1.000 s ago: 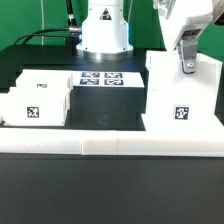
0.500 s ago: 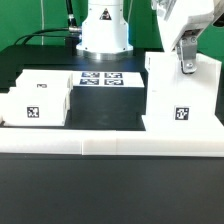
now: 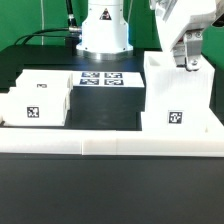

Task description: Assemble drawer

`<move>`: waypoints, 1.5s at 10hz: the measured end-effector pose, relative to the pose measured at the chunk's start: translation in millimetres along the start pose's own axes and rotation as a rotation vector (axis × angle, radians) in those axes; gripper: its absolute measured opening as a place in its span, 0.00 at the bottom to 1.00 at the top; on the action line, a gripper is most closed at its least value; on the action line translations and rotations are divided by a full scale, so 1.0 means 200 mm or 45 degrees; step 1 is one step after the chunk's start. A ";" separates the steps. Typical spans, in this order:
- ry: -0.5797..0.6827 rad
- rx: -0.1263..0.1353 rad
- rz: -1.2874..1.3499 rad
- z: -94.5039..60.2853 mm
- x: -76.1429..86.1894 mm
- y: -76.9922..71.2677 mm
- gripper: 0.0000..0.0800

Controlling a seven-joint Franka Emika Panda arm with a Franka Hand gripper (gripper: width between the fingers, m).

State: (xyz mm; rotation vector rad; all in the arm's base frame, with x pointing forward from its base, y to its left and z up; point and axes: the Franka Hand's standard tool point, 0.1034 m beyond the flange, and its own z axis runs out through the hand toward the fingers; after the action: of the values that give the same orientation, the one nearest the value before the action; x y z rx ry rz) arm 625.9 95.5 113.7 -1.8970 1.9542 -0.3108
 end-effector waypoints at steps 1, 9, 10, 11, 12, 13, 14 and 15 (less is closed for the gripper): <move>0.001 0.004 -0.008 0.00 0.00 0.00 0.79; -0.082 -0.044 -0.535 -0.22 0.09 0.01 0.81; -0.082 -0.047 -0.552 -0.21 0.09 0.02 0.81; -0.082 -0.048 -0.566 -0.21 0.09 0.02 0.81; -0.097 -0.072 -0.638 -0.21 0.09 0.04 0.81; -0.141 -0.152 -0.830 -0.21 0.12 0.06 0.81; -0.150 -0.194 -1.055 -0.22 0.17 0.08 0.81; -0.168 -0.233 -1.222 -0.22 0.22 0.10 0.81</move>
Offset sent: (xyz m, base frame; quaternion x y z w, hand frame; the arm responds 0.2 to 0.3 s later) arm 0.0000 0.0000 0.0000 0.0000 0.0000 0.0000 1.0000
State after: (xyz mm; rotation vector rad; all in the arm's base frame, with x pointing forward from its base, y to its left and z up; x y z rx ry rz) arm 589.5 47.6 139.1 -2.7756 0.8828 -0.2505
